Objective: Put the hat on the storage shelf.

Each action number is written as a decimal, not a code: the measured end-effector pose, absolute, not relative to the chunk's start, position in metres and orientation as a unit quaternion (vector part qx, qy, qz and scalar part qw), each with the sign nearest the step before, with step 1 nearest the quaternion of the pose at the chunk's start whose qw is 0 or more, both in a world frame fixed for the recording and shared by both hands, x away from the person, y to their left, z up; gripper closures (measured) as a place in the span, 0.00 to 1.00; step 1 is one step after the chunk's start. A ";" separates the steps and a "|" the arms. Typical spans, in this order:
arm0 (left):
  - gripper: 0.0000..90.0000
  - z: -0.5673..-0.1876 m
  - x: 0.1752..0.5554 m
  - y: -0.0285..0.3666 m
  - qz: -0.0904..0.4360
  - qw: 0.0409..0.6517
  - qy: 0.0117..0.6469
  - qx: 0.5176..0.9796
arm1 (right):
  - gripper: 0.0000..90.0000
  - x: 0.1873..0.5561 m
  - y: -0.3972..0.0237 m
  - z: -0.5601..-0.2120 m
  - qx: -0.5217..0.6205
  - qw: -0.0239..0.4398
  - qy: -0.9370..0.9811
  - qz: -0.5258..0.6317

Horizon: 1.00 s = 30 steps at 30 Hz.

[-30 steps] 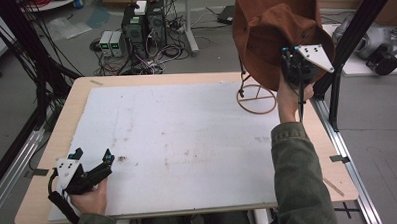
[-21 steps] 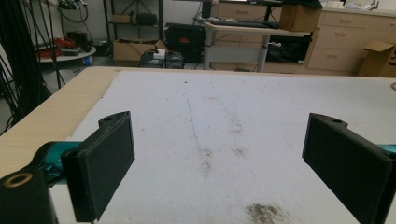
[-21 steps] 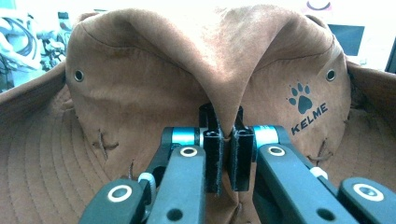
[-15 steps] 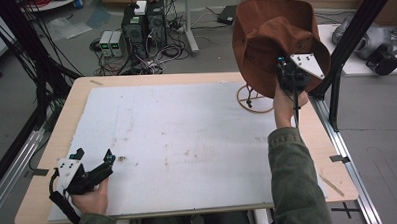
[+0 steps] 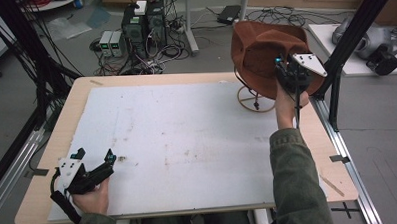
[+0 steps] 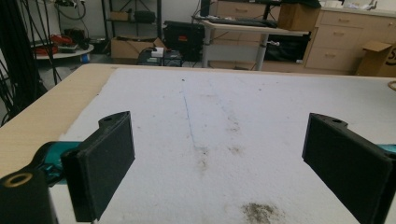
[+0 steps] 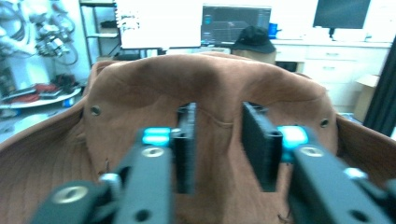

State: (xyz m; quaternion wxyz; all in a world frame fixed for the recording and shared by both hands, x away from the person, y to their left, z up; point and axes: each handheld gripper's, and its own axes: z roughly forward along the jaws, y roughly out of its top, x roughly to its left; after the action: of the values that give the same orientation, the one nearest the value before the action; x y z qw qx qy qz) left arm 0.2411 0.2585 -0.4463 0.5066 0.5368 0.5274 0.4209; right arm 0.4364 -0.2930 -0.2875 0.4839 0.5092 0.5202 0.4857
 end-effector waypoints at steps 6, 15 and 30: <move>0.11 -0.446 0.241 0.258 0.422 0.507 0.526 0.537 | 0.31 0.436 -0.291 -0.287 0.502 0.494 0.522 0.482; 0.11 -0.445 0.241 0.257 0.422 0.508 0.525 0.536 | 0.12 0.430 -0.285 -0.283 0.478 0.520 0.525 0.475; 0.11 -0.443 0.239 0.257 0.425 0.512 0.523 0.533 | 0.12 0.386 -0.282 -0.259 0.462 0.526 0.504 0.506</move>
State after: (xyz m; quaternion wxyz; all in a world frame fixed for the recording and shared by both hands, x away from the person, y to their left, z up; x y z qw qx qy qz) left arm 0.2390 0.2568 -0.4428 0.5121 0.5325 0.5232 0.4247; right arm 0.3863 -0.2824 -0.2585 0.5257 0.4623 0.5041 0.5057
